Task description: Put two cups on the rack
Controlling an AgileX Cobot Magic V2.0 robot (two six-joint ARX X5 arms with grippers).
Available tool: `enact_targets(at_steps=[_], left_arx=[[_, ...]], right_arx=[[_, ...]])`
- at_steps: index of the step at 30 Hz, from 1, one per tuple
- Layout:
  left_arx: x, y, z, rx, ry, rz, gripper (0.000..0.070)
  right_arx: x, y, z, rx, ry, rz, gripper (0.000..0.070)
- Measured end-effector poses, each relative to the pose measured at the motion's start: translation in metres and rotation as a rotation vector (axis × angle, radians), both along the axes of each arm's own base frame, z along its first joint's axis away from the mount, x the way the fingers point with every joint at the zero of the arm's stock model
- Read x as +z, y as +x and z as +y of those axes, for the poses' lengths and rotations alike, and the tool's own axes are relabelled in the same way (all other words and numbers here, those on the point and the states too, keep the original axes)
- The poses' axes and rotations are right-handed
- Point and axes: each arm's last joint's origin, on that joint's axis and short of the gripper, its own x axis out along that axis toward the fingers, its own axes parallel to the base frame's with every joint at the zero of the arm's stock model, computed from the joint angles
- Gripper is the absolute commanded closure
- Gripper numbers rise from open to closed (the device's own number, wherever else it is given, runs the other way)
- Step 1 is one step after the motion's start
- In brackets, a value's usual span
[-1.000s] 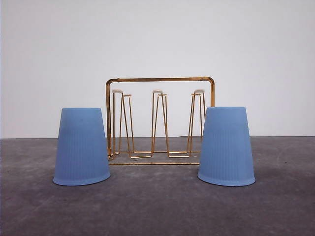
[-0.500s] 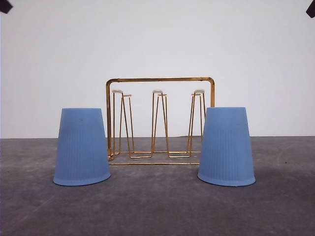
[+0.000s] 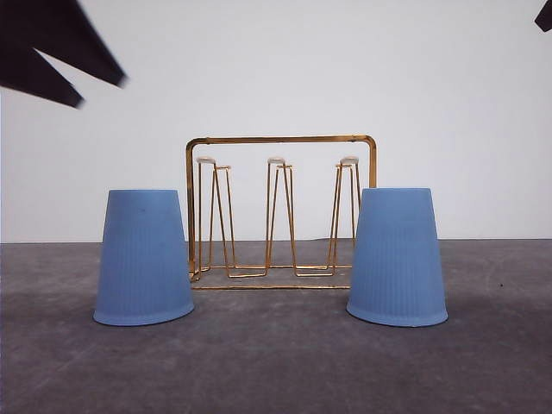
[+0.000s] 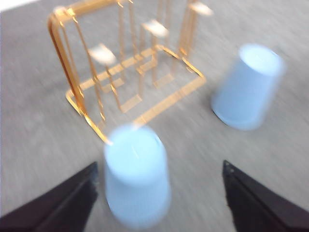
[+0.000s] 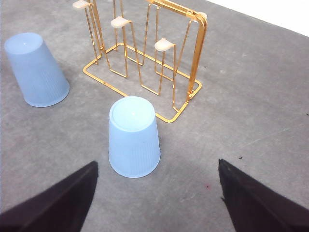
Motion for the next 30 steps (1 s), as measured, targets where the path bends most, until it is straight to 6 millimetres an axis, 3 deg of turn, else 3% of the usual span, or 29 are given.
enact_targets(at_steps=[7,14,16,18,20,21,30], left_arx=[[-0.039,0.042,-0.02,0.038,0.026,0.103,0.0106],[-0.079,0.06,-0.029,0.046,0.085,0.259,0.0108],[-0.088,0.063,-0.03,0.049,0.097,0.289,0.0137],[-0.092,0.064,-0.031,0.049,0.104,0.304,0.0235],[-0.092,0.065,-0.031,0.05,0.105,0.305,0.0359],[-0.088,0.065,-0.031,0.057,0.106,0.292,0.0381],[-0.026,0.066,-0.033,0.057,0.111,0.309,0.0394]], right_arx=[[0.0,0.0,0.0,0.0,0.0,0.0,0.0197],[0.0,0.0,0.0,0.0,0.0,0.0,0.0197],[0.0,0.0,0.0,0.0,0.0,0.0,0.0197],[0.0,0.0,0.0,0.0,0.0,0.0,0.0197],[0.0,0.0,0.0,0.0,0.0,0.0,0.0197],[0.0,0.0,0.0,0.0,0.0,0.0,0.0197],[0.0,0.0,0.0,0.0,0.0,0.0,0.0197]])
